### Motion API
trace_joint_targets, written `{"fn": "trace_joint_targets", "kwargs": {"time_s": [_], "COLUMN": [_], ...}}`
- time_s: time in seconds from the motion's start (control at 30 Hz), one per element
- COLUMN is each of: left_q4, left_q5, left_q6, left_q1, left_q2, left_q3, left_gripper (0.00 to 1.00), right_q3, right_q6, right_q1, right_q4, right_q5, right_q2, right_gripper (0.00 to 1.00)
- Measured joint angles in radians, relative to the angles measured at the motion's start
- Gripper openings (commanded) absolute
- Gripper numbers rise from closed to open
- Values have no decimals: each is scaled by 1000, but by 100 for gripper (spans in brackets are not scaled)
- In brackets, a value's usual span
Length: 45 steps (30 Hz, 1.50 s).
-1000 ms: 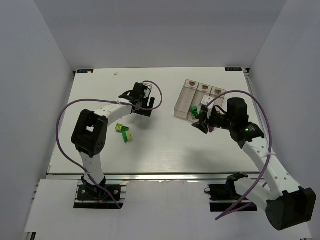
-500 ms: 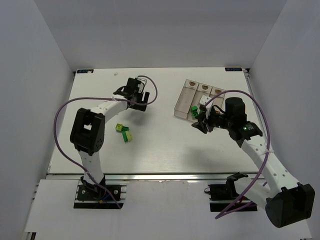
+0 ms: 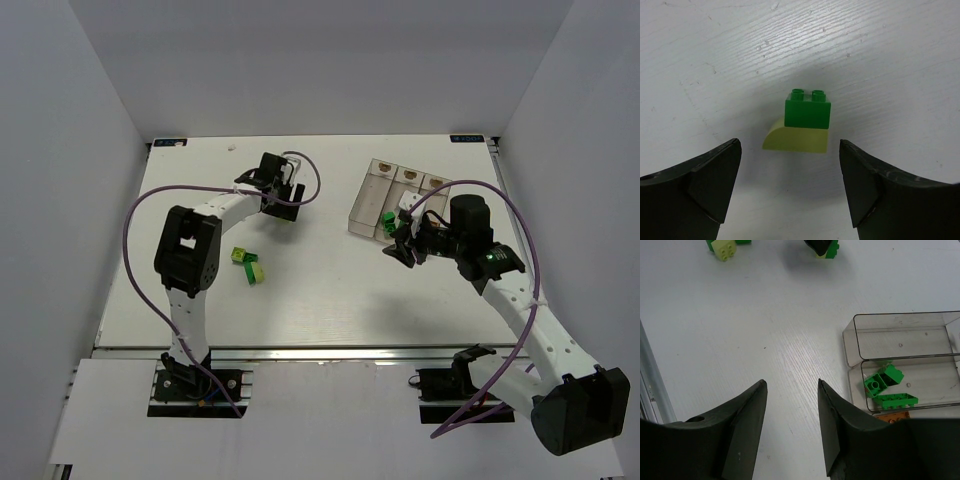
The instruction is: Sort the legos into containers by color
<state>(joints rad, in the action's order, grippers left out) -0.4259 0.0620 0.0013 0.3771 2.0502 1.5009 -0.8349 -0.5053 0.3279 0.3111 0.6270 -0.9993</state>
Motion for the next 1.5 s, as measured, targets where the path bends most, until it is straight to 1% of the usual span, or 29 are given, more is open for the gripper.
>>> {"fn": "trace_joint_targets", "kwargs": {"time_s": [0.17,0.43,0.73,0.97,1.13,1.23,1.27,1.33,1.37,1.43,1.5], "left_q4": [-7,-16,-16,-27,-36,-39,-39,-39,-40,-42,-42], "left_q5": [0,-2,-18,-37,-45,-50,-58,-73,-82,-101,-125], "left_q6": [21,36,32,27,25,21,22,17,17,10,-3], "left_q1": [0,0,0,0,0,0,0,0,0,0,2], "left_q2": [13,77,83,88,88,88,88,87,87,84,75], "left_q3": [7,47,68,68,68,68,68,68,68,67,56], "left_gripper": [88,84,73,71,64,53,45,35,28,23,21], "right_q3": [0,0,0,0,0,0,0,0,0,0,0], "right_q6": [0,0,0,0,0,0,0,0,0,0,1], "right_q1": [0,0,0,0,0,0,0,0,0,0,0], "right_q4": [0,0,0,0,0,0,0,0,0,0,0], "right_q5": [0,0,0,0,0,0,0,0,0,0,0], "right_q2": [0,0,0,0,0,0,0,0,0,0,0], "right_gripper": [52,52,52,52,52,52,52,52,52,52,52]}}
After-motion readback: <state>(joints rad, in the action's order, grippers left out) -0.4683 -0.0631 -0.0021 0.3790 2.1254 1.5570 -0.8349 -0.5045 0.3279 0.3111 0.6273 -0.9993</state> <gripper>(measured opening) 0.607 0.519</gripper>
